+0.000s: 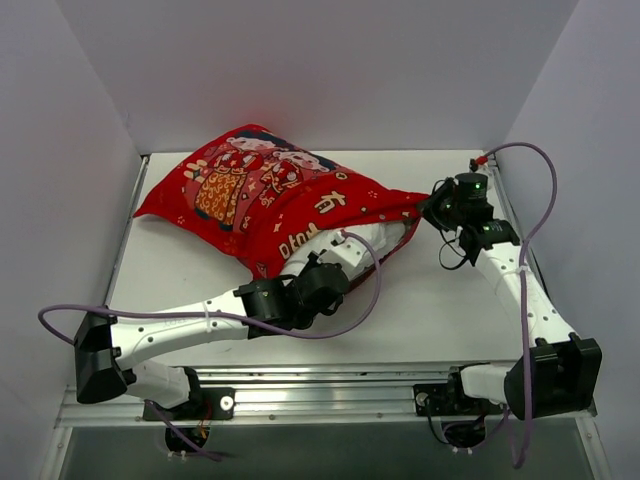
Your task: Remove the pillowcase from the pillow
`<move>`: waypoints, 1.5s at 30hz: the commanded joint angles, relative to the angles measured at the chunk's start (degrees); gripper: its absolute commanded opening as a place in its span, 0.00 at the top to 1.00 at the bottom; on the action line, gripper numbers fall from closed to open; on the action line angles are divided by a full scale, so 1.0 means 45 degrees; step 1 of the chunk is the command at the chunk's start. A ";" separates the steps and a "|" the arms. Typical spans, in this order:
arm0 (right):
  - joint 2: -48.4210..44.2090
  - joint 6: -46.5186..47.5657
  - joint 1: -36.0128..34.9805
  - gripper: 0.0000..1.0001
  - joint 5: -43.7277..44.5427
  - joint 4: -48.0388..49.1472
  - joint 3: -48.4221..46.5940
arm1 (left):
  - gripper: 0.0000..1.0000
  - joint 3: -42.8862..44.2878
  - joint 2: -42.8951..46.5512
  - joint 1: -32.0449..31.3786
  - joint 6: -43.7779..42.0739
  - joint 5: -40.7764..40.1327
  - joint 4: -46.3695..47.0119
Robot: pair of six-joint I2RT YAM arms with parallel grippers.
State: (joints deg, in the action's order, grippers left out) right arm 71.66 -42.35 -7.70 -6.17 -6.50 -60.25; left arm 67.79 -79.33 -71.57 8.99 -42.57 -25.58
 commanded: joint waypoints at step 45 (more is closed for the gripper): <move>0.6516 0.0446 -0.0493 1.00 -0.2475 0.5605 -0.6120 | 0.98 -0.0085 0.1224 -0.0326 0.0346 1.3911 0.0471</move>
State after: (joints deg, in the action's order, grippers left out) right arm 99.72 -40.45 -9.21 -22.28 10.07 -81.30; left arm 63.11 -72.90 -69.95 9.98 2.37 -24.38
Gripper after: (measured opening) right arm 0.038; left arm 0.128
